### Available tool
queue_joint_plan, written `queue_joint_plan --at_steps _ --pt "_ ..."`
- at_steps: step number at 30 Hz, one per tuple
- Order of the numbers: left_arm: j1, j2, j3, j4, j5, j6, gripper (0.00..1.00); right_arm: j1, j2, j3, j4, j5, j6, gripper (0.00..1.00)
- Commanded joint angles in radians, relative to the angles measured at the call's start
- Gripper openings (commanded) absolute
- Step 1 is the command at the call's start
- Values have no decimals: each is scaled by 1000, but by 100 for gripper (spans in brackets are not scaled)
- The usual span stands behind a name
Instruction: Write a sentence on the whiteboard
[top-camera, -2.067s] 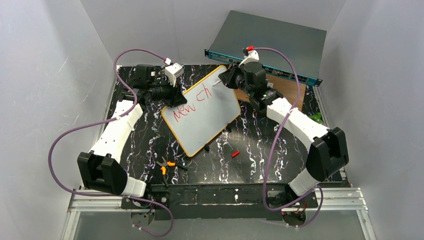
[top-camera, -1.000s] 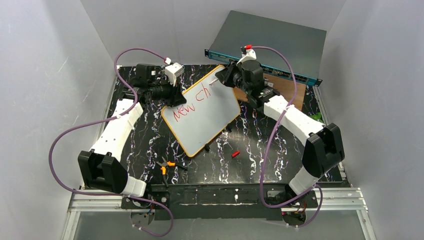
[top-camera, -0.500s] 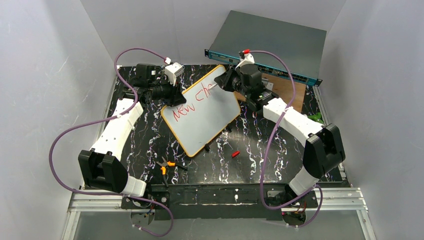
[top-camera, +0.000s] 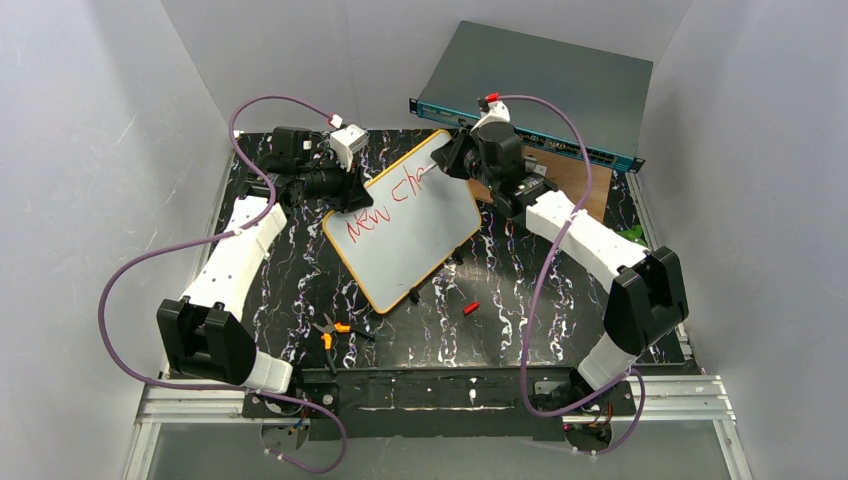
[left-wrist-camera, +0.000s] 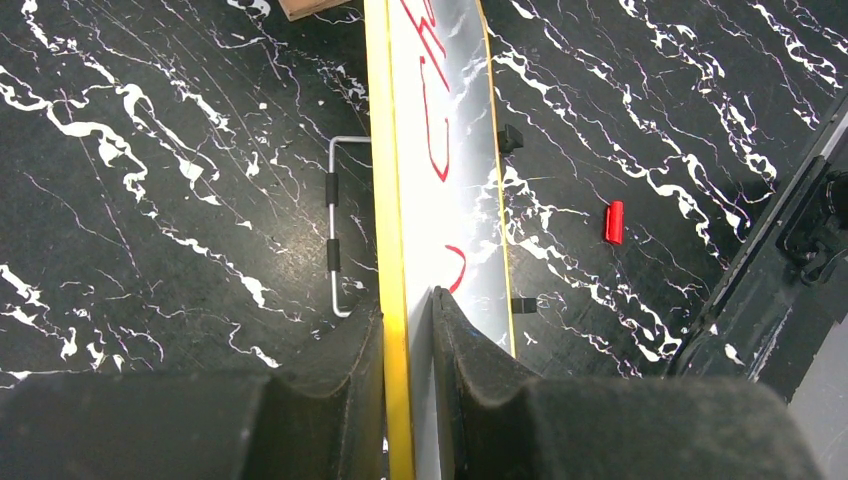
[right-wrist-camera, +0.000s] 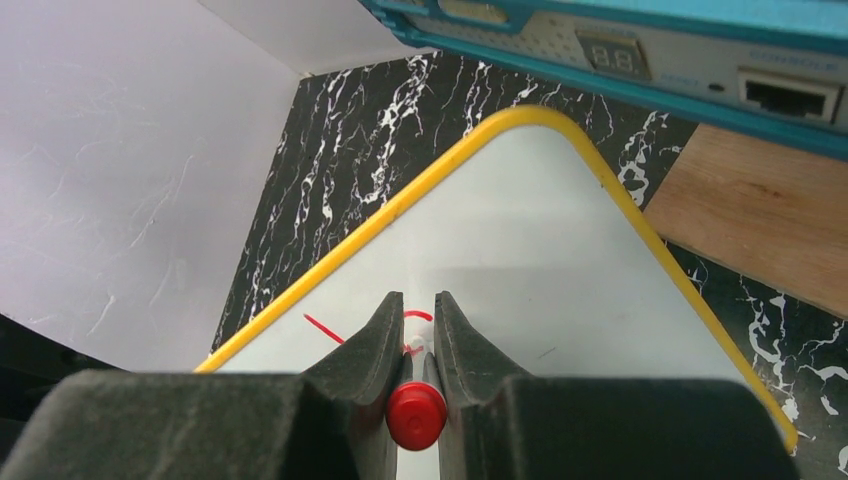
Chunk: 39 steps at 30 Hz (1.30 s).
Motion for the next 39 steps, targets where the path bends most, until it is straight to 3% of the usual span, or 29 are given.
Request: queue_joint_plan --at_steps 1,10,27,39 --pt "-12 -9 21 -8 -15 83 0 -4 26 82 25 31 -18 1" --pt "-12 -18 18 -7 -17 83 0 -4 30 91 16 34 -24 1" --pt "-12 -23 12 -7 -18 82 0 -4 -17 -36 27 40 -30 1" --pt "-11 -24 19 -13 -24 88 0 -3 -80 -2 30 22 -44 1"
